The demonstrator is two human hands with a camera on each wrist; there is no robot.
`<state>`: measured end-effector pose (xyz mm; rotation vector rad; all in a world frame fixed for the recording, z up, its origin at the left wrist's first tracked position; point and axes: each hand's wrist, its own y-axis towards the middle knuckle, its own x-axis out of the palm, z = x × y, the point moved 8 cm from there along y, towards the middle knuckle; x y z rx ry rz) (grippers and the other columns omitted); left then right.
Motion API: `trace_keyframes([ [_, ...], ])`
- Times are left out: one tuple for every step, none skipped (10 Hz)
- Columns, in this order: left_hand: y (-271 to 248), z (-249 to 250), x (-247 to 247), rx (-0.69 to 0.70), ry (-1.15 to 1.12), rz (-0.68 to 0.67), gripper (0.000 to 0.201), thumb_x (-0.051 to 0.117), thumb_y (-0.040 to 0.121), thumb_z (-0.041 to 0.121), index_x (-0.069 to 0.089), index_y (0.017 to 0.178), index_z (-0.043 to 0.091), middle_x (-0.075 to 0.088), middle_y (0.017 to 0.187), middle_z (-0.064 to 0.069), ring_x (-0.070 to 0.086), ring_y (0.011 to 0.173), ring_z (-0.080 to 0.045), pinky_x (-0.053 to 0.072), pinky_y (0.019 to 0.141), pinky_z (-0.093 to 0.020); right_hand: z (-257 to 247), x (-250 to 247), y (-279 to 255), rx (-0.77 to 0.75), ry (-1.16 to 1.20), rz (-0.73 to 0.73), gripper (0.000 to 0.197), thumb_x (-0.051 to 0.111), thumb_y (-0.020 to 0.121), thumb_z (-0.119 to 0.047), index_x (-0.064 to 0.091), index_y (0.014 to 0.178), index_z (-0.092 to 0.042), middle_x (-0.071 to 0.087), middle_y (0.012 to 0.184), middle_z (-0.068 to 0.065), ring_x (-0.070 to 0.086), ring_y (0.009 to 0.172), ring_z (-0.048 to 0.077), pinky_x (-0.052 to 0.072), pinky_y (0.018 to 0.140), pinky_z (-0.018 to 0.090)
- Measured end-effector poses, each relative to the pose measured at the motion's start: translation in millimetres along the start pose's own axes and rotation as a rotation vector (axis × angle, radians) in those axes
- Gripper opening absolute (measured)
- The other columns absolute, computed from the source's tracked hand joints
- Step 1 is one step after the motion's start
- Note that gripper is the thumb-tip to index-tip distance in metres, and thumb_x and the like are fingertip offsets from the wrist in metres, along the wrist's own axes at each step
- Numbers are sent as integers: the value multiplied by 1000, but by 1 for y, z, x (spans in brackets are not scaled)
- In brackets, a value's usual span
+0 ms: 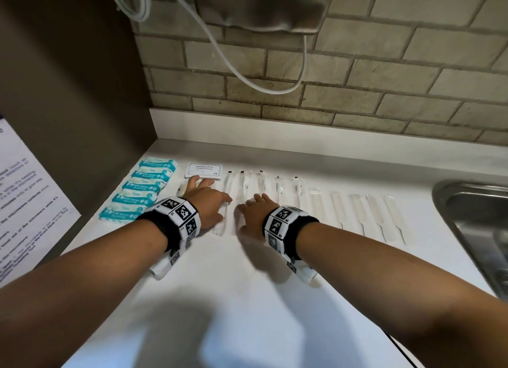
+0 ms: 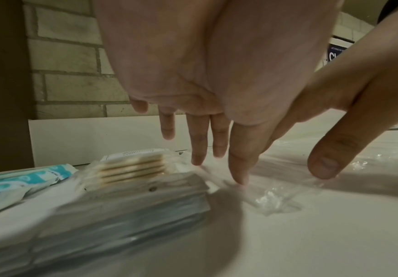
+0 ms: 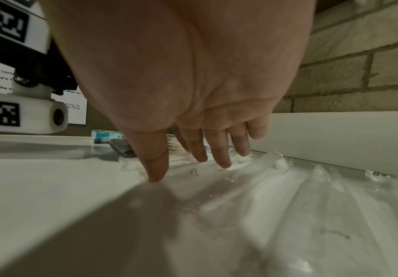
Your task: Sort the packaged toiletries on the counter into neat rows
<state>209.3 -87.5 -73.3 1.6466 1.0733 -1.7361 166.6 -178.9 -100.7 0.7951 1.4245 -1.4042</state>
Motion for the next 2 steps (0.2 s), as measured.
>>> trace_keyframes([
  [-3,2,-1,2,11,-4,51,61,89,39,47,138,38,49,145,2,16,147,-22,1,116,-47,-3,-2,-4,7,34,11,57,53,88,-35,41,140,-15,50,138,13,33,136,32,19,116,42],
  [1,3,-4,6,5,-2,51,59,89,38,47,139,38,48,147,0,18,146,-22,4,116,-46,-2,-9,-5,14,75,33,59,52,90,-40,38,143,-15,47,140,13,32,137,33,20,115,42],
])
